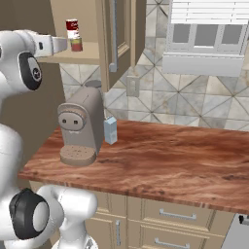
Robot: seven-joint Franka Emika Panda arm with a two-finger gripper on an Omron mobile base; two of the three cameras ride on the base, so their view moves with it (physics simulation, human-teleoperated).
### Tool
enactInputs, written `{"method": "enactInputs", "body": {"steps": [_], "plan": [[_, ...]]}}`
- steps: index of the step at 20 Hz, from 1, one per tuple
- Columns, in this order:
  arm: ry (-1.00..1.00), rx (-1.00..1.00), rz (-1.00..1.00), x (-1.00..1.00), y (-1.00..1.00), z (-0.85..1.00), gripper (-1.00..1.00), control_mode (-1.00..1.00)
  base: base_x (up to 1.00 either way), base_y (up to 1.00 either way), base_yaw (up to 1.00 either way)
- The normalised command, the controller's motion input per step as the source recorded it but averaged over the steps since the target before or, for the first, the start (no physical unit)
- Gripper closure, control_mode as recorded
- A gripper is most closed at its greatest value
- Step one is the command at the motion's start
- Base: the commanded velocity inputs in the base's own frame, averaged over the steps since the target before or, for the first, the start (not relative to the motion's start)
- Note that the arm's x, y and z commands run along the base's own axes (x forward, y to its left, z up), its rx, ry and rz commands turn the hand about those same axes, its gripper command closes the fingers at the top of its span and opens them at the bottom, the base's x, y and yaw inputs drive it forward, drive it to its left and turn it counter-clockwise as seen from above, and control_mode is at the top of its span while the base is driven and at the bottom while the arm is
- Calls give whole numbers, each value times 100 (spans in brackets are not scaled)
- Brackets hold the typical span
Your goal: Stack two cans on top of the other two cans in the cabinet.
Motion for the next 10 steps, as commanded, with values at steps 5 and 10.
{"method": "enactInputs", "body": {"steps": [5, 10], "plan": [[0, 0, -3, -87, 0, 27, -100, -100, 0, 0, 0], [1, 0, 0, -83, 0, 29, -100, -100, 0, 0, 0]]}}
